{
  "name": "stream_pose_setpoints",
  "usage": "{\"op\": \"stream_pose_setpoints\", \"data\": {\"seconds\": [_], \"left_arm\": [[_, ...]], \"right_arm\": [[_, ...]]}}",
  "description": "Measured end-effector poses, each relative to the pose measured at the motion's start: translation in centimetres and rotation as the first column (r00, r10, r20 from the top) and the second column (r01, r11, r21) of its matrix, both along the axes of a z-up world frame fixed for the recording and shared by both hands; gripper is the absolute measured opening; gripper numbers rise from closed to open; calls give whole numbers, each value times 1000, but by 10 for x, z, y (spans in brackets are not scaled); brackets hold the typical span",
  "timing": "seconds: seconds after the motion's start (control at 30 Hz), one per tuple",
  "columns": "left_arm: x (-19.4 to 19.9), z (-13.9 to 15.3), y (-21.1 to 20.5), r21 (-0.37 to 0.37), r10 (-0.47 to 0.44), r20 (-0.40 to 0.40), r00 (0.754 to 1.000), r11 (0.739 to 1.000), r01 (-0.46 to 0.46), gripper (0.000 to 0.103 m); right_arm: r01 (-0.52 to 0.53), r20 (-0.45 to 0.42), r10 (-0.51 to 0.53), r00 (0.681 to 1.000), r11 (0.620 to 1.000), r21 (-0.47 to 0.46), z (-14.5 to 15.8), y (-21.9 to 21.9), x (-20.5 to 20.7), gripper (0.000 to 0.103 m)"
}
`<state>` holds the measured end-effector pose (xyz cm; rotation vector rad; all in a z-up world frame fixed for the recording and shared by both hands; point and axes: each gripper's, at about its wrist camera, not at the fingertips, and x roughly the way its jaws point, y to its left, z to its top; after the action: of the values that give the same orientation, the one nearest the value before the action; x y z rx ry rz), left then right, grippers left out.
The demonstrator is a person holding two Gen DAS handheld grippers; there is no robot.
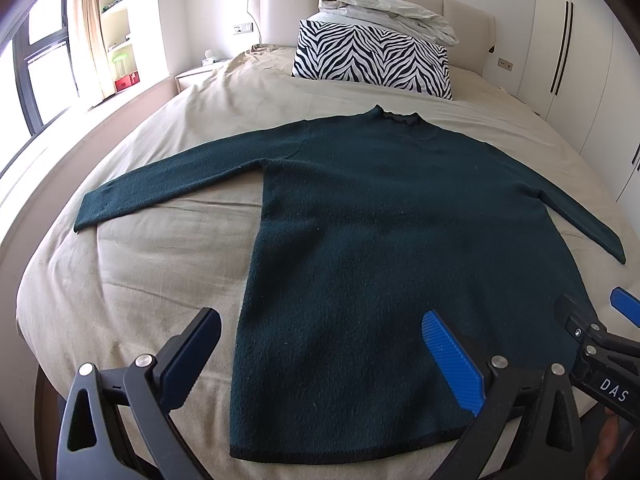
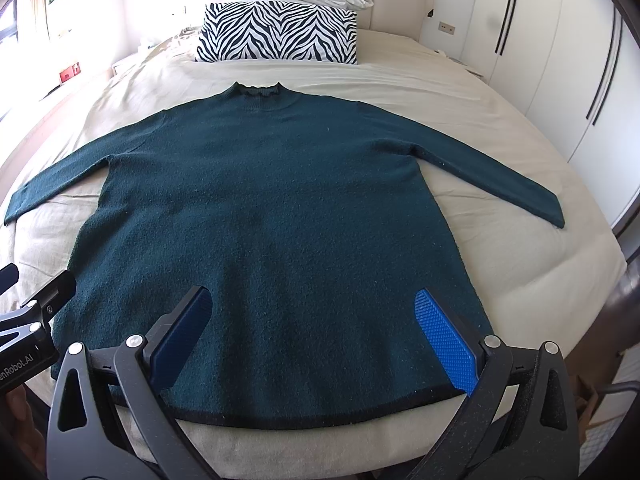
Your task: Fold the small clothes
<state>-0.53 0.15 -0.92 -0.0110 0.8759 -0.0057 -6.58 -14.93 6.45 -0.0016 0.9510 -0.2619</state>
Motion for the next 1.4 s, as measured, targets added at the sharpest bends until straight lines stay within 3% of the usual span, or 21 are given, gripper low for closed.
{"op": "stream_pose_setpoints", "data": {"seconds": [1.4], "left_arm": [[-1,-1,-1,-1,0,0,1000,1000,0,103]], "right_arm": [[-6,-12,6,1000,1000,-21,-3,3,1,103]]}}
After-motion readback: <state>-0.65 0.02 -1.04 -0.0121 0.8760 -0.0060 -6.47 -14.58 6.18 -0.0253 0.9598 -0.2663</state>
